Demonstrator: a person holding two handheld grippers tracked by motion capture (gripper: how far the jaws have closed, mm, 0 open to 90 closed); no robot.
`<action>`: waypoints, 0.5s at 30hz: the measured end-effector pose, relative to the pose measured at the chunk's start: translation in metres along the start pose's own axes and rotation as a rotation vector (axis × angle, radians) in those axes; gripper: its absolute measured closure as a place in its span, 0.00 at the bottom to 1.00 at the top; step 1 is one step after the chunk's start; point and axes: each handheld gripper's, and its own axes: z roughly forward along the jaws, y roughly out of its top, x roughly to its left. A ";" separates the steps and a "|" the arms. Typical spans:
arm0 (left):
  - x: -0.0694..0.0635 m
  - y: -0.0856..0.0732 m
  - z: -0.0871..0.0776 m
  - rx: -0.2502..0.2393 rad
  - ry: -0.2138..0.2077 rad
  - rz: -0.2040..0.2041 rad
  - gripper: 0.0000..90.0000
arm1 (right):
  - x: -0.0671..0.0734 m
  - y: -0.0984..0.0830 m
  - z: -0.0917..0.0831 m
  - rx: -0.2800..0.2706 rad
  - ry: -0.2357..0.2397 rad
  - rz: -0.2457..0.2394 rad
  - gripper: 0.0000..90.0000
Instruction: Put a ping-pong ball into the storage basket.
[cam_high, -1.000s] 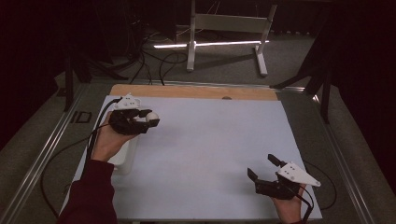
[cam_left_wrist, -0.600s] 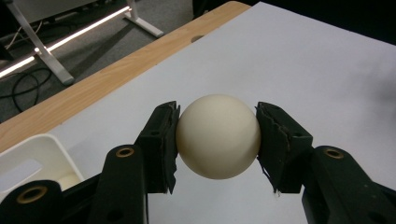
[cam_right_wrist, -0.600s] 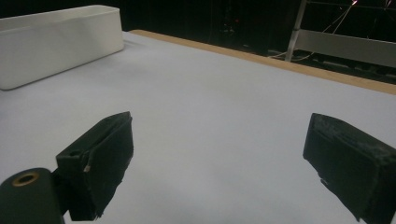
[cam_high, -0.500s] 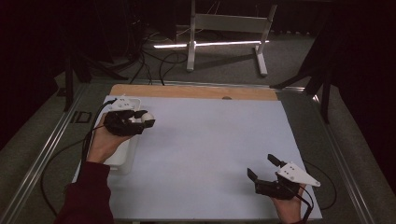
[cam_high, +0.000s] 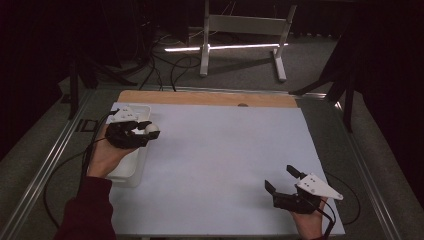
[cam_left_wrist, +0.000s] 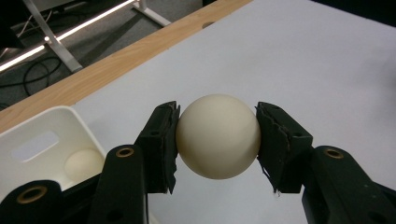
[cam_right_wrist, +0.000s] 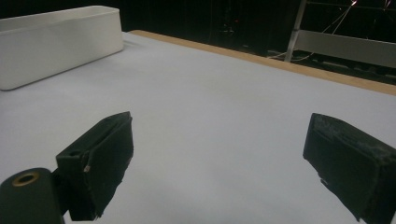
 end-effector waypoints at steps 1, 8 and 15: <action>0.000 -0.001 0.000 0.001 0.003 0.002 0.57 | 0.000 0.000 0.000 -0.001 -0.001 0.001 0.09; 0.003 -0.009 -0.004 0.001 0.036 -0.005 0.57 | 0.000 0.000 -0.001 -0.002 -0.002 0.001 0.09; 0.009 -0.016 -0.014 -0.002 0.061 -0.023 0.57 | 0.001 0.001 0.000 -0.001 -0.002 -0.002 0.09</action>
